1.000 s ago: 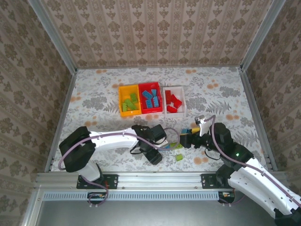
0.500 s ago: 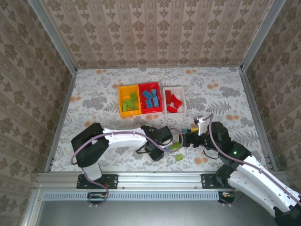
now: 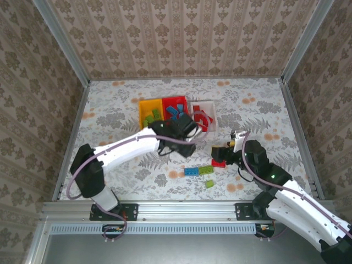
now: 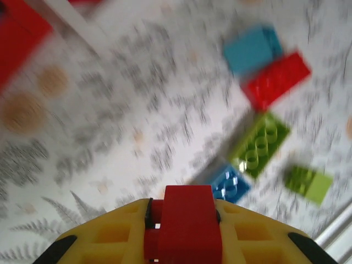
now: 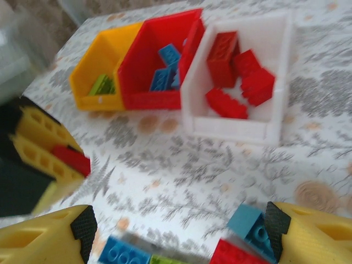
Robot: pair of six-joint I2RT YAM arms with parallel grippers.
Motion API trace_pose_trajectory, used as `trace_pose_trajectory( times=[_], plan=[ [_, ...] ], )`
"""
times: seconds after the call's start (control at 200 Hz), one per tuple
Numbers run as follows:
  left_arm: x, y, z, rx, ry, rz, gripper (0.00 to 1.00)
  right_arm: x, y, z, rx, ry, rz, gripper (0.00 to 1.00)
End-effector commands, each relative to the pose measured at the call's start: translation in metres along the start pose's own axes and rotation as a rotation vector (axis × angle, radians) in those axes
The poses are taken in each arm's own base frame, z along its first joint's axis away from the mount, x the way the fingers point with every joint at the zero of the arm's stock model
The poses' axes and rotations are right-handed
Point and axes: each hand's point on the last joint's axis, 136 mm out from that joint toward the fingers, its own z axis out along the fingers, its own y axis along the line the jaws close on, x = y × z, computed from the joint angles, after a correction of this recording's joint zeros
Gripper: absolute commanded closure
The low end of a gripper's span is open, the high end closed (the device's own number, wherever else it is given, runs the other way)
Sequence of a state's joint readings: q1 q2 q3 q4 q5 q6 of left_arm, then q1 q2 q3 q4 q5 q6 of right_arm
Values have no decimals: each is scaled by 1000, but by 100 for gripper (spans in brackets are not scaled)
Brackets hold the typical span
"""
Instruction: Sort the legos into containers by color
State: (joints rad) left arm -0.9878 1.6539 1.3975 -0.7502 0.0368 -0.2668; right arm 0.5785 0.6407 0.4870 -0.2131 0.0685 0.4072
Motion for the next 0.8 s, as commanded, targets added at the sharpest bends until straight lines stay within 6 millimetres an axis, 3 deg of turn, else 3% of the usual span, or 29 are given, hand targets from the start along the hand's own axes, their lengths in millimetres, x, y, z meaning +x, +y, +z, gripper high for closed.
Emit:
trace_pose_trajectory(
  times=[0.0,0.125,0.265,0.41,0.54,0.625,0.795],
  plan=[
    [-28,16,19,-24,20,-56,81,-41,-16,0,100,-150,17,15],
    [-74,39,40,-61,-5,-127,81,-46,-32,8,137,-148,73,15],
    [-108,54,73,-87,-10,-145,81,-49,-42,13,150,-132,110,16],
    [-120,68,103,-130,16,-177,80,-51,-48,13,147,-124,137,16],
    [-126,69,120,-119,22,-210,72,-47,-48,14,142,-101,138,16],
    [-129,65,122,-108,15,-220,60,-42,-49,15,143,-82,134,16],
    [-132,58,107,-107,1,-226,49,-30,-51,16,156,-23,118,16]
  ],
)
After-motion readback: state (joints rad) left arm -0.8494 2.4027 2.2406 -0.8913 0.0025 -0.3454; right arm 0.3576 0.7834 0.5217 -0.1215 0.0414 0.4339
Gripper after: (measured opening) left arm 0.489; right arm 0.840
